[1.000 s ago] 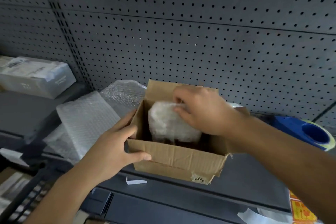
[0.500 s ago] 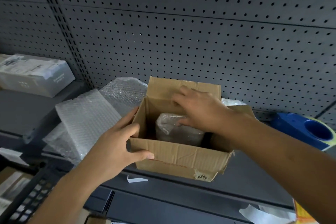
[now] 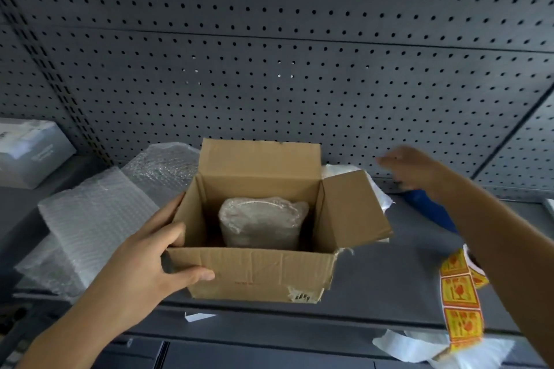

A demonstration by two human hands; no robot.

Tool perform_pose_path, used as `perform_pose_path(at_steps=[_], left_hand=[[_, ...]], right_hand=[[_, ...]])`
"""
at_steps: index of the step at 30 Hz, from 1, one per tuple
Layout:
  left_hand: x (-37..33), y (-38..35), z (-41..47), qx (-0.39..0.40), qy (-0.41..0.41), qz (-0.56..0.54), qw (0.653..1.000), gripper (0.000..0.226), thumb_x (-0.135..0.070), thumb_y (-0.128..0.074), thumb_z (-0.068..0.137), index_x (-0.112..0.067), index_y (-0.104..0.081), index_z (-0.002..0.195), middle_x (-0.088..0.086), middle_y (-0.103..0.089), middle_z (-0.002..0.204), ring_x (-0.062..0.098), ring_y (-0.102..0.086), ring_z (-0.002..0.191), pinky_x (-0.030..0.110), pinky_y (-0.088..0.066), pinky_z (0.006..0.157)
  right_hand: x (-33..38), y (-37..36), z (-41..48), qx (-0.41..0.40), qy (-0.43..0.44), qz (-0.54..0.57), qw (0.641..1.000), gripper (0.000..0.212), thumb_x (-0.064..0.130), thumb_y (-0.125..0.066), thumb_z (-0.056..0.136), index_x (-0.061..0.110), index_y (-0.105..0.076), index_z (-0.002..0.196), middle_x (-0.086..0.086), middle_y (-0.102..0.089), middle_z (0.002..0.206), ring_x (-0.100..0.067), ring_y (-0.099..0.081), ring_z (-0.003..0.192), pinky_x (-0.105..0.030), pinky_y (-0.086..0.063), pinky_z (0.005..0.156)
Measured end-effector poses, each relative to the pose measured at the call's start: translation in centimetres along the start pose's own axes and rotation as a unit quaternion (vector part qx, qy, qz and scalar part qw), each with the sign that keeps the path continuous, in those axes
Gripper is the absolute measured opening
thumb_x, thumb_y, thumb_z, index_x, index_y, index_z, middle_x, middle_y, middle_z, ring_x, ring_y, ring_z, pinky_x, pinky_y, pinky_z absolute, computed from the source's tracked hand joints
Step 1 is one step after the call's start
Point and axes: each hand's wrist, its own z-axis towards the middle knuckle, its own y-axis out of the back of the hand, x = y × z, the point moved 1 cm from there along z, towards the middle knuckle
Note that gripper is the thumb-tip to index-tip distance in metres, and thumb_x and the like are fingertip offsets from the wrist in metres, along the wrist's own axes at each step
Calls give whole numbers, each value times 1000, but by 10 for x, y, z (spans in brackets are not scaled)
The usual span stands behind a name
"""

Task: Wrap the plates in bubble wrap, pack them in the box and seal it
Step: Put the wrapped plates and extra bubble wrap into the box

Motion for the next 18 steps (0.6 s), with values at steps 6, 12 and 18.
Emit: perform_pose_path(at_steps=[6, 12, 18], left_hand=[[1, -4, 4, -8, 5, -21, 1000, 62, -65, -77, 54, -20, -37, 64, -47, -25, 151, -23, -42, 123, 20, -43, 74], [-2, -1, 2, -4, 2, -42, 999, 78, -92, -67, 51, -21, -36, 65, -54, -18, 149, -33, -31, 126, 3, -36, 81], [-3, 0, 1, 10, 22, -27, 999, 64, -63, -80, 57, -17, -38, 68, -55, -17, 148, -32, -28, 128, 10, -39, 87]], right_hand=[[-39, -38, 20, 47, -78, 24, 996, 25, 41, -64, 94, 17, -70, 97, -3, -69, 91, -19, -67, 79, -23, -52, 54], [-37, -41, 23, 34, -108, 35, 993, 14, 9, -68, 91, 7, -65, 77, 1, -53, 51, -7, -46, 38, -13, -37, 34], [-32, -28, 14, 49, -47, 308, 949, 9, 6, -54, 101, 0, -60, 105, -13, -64, 94, -24, -61, 80, -33, -50, 64]])
